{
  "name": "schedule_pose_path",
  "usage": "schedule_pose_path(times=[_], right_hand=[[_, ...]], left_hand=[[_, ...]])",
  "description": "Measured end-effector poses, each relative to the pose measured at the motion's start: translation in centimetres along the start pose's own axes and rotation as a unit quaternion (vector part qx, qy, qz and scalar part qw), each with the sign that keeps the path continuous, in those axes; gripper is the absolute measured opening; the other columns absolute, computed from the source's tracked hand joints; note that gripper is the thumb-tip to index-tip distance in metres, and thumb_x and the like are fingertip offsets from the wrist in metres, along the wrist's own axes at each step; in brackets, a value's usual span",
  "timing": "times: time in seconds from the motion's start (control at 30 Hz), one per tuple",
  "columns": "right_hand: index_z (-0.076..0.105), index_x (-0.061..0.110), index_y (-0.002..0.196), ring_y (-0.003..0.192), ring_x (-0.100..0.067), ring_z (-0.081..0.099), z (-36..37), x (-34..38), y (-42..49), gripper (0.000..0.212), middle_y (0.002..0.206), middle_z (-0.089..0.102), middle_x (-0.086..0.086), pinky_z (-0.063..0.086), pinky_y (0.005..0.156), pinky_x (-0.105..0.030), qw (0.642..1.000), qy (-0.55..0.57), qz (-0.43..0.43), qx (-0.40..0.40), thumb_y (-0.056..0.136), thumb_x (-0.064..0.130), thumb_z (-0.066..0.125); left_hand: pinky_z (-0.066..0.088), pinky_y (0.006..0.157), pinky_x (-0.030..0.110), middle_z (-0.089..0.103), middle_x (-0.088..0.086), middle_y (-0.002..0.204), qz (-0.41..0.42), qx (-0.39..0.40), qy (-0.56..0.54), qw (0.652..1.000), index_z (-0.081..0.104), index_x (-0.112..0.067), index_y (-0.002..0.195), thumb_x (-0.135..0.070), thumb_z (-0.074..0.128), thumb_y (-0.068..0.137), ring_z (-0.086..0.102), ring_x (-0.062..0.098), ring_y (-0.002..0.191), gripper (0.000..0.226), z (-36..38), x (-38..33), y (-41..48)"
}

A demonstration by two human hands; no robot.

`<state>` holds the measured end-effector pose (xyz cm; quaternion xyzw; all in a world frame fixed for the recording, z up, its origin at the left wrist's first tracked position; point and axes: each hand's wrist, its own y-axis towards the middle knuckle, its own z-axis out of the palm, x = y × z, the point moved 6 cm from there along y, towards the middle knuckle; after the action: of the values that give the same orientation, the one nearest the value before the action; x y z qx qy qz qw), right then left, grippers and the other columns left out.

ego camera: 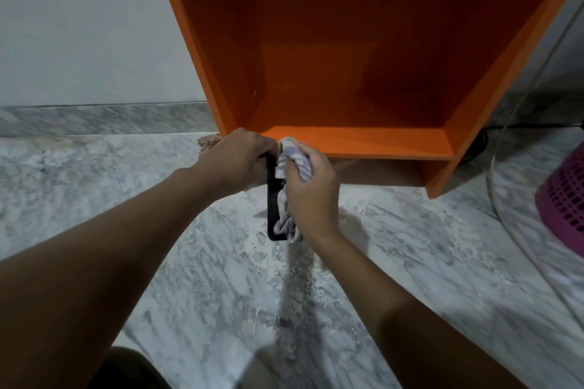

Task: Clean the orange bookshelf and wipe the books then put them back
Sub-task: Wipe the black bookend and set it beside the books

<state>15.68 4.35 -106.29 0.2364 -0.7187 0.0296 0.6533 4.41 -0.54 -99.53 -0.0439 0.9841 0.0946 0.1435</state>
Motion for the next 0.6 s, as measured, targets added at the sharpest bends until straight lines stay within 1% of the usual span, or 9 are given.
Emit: schedule_pose_path(times=[0.07, 0.13, 0.2, 0.27, 0.33, 0.43, 0.5, 0.53, 0.6], right_hand=[[0.063, 0.022, 0.122, 0.078, 0.002, 0.058, -1.1, -3.0, 0.9, 0.025, 0.110, 0.064, 0.005, 0.045, 0.059, -0.009, 0.995, -0.006, 0.093, -0.038, 0.098, 0.020, 0.056], [0.067, 0.020, 0.116, 0.074, -0.007, 0.058, -2.6, -6.6, 1.5, 0.024, 0.108, 0.068, -0.001, 0.044, 0.059, -0.019, 0.972, -0.003, 0.230, -0.051, 0.098, 0.014, 0.052], [0.068, 0.020, 0.112, 0.073, -0.015, 0.057, -4.0, -8.0, 1.9, 0.025, 0.102, 0.069, -0.003, 0.042, 0.061, -0.026, 0.955, -0.016, 0.288, -0.069, 0.097, 0.013, 0.048], [0.068, 0.023, 0.110, 0.061, -0.013, 0.053, -4.9, -6.7, 2.0, 0.023, 0.087, 0.066, 0.000, 0.039, 0.053, -0.027, 0.958, -0.001, 0.264, -0.110, 0.097, 0.018, 0.050], [0.068, 0.024, 0.107, 0.058, -0.010, 0.053, -4.6, -3.9, 1.5, 0.018, 0.082, 0.065, 0.003, 0.040, 0.050, -0.025, 0.973, 0.033, 0.195, -0.116, 0.096, 0.022, 0.054], [0.066, 0.025, 0.108, 0.060, -0.004, 0.057, -1.6, 0.6, -1.6, 0.016, 0.089, 0.066, 0.005, 0.044, 0.049, -0.019, 0.996, 0.044, 0.073, -0.033, 0.095, 0.022, 0.059], [0.064, 0.025, 0.117, 0.077, 0.000, 0.059, 0.4, 1.5, -4.1, 0.025, 0.105, 0.062, 0.012, 0.049, 0.060, -0.015, 1.000, -0.023, -0.003, 0.007, 0.094, 0.017, 0.060], [0.064, 0.026, 0.119, 0.087, 0.000, 0.058, 0.8, 0.6, -4.6, 0.028, 0.113, 0.059, 0.014, 0.050, 0.069, -0.013, 0.999, -0.044, -0.014, 0.005, 0.093, 0.015, 0.060], [0.064, 0.030, 0.118, 0.097, -0.003, 0.058, 0.2, -2.9, -4.3, 0.028, 0.119, 0.058, 0.014, 0.052, 0.079, -0.021, 0.996, -0.060, 0.061, -0.019, 0.095, 0.016, 0.057]], left_hand=[[0.037, 0.048, 0.028, 0.065, 0.008, 0.067, -0.008, -0.003, 0.007, 1.000, 0.071, -0.007, 0.087, 0.002, 0.052, 0.084, 0.056, 0.024, 0.055, 0.022, -0.2, 0.1, 0.0], [0.039, 0.050, 0.023, 0.068, 0.008, 0.071, -0.012, 0.004, 0.017, 1.000, 0.073, -0.008, 0.093, 0.005, 0.053, 0.085, 0.058, 0.021, 0.058, 0.025, -0.3, 0.3, -0.2], [0.040, 0.053, 0.023, 0.069, 0.008, 0.076, -0.013, 0.009, 0.028, 0.999, 0.073, -0.009, 0.095, 0.004, 0.052, 0.087, 0.059, 0.021, 0.063, 0.026, -0.3, 0.5, -0.3], [0.039, 0.056, 0.025, 0.067, 0.007, 0.079, -0.024, 0.012, 0.042, 0.999, 0.072, -0.011, 0.096, 0.004, 0.053, 0.089, 0.058, 0.021, 0.066, 0.025, -0.3, 1.0, -0.1], [0.042, 0.060, 0.029, 0.066, 0.006, 0.079, -0.040, 0.009, 0.045, 0.998, 0.071, -0.011, 0.095, 0.001, 0.053, 0.089, 0.058, 0.022, 0.068, 0.023, -0.3, 1.6, 0.0], [0.042, 0.052, 0.030, 0.069, 0.011, 0.073, -0.045, -0.021, 0.029, 0.998, 0.072, -0.005, 0.087, -0.008, 0.047, 0.082, 0.057, 0.023, 0.060, 0.026, -0.3, 1.9, 0.2], [0.037, 0.045, 0.025, 0.069, 0.011, 0.071, -0.053, -0.028, 0.009, 0.998, 0.072, -0.005, 0.086, -0.003, 0.050, 0.084, 0.053, 0.012, 0.052, 0.022, -0.2, 2.0, 0.4], [0.035, 0.045, 0.023, 0.069, 0.010, 0.071, -0.056, -0.030, 0.006, 0.998, 0.072, -0.005, 0.088, 0.002, 0.052, 0.085, 0.052, 0.007, 0.053, 0.022, -0.3, 2.0, 0.5], [0.034, 0.049, 0.024, 0.068, 0.007, 0.074, -0.058, -0.032, 0.018, 0.998, 0.072, -0.008, 0.091, 0.006, 0.052, 0.086, 0.051, 0.005, 0.055, 0.025, -0.5, 2.0, 0.4]])
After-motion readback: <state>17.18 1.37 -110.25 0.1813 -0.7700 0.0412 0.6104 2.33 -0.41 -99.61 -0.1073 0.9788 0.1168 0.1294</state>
